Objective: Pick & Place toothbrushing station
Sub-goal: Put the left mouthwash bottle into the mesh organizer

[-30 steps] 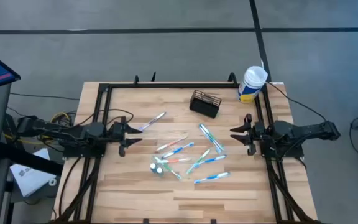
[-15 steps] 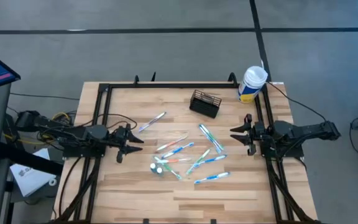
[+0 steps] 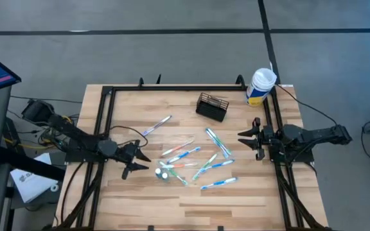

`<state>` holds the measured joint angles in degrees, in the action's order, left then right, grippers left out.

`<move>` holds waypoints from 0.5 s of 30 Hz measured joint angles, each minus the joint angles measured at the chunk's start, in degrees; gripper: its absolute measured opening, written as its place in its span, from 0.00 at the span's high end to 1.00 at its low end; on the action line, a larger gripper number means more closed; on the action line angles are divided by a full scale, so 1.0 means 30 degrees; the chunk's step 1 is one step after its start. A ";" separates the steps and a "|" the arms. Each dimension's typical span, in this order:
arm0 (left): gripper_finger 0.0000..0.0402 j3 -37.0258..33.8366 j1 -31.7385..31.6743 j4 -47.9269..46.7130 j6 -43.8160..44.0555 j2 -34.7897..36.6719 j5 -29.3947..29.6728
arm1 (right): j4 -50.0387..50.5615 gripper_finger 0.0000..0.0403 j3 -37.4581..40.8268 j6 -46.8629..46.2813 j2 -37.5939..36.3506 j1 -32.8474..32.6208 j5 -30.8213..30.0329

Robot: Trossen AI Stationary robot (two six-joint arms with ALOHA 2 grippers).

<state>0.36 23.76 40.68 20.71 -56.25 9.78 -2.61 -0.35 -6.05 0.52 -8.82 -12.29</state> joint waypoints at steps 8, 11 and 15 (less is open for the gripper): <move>0.60 0.0450 0.1688 0.0669 0.2124 -0.3390 0.1453 | 0.0000 0.72 0.0001 -0.0004 0.0004 0.0000 0.0000; 0.60 0.0885 0.2056 0.0767 0.2796 -0.4453 0.1543 | 0.0000 0.72 0.0004 -0.0004 0.0003 0.0000 0.0000; 0.60 0.1604 0.2482 0.0780 0.3221 -0.5873 0.1807 | 0.0000 0.72 0.0004 -0.0004 0.0004 0.0000 0.0000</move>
<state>5.18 31.21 43.02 30.37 -73.87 15.20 -2.61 -0.34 -6.07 0.54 -8.82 -12.29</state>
